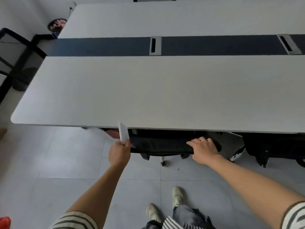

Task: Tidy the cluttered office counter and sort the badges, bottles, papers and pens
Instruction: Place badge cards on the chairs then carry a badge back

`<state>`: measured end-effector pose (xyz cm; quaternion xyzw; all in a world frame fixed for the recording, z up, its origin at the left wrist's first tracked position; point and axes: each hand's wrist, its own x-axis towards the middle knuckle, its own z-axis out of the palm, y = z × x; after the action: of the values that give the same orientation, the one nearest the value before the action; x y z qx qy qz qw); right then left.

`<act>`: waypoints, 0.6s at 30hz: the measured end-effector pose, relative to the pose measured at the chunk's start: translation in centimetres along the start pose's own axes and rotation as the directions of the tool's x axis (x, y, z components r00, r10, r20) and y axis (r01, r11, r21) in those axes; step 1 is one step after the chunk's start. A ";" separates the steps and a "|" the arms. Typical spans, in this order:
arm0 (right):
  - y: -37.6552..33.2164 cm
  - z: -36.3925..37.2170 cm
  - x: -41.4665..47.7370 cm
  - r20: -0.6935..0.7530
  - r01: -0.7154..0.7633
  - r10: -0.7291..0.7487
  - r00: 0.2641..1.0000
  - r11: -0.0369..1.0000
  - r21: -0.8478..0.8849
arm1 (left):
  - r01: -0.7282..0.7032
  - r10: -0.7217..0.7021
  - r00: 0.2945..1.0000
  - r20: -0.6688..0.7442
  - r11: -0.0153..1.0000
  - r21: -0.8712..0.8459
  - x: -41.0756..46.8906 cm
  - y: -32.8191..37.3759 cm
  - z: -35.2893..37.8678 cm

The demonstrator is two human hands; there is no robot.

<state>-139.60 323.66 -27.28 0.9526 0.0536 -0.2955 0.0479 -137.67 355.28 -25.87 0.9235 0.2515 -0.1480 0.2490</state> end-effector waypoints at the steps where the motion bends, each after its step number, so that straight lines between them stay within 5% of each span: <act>1: 0.2 -0.3 0.4 0.022 0.030 -0.030 0.999 1.000 -0.001 | 0.013 -0.013 1.000 0.001 1.000 -0.025 0.2 0.0 -0.1; 4: 0.3 -1.8 1.6 0.099 0.140 -0.138 0.985 0.990 -0.016 | 0.087 -0.081 0.996 0.033 0.969 -0.231 1.0 -0.1 -1.0; 8: -2.0 -5.2 1.9 0.225 0.283 -0.291 0.930 0.957 0.068 | 0.237 -0.185 0.972 0.148 0.756 -0.611 0.6 -1.1 -3.6; 11: -6.8 -8.3 2.7 0.190 0.359 -0.389 0.902 0.917 0.174 | 0.292 -0.231 0.955 0.186 0.624 -0.724 0.1 -2.8 -7.0; 18: -23.1 -15.1 5.2 0.073 0.608 -0.609 0.790 0.793 0.031 | 0.252 -0.344 0.930 0.127 0.347 -0.903 0.0 -12.3 -17.3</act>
<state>-129.92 348.77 -19.18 0.8725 0.3542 -0.3327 -0.0505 -141.74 373.74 -16.18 0.5825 0.4649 0.0091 0.6667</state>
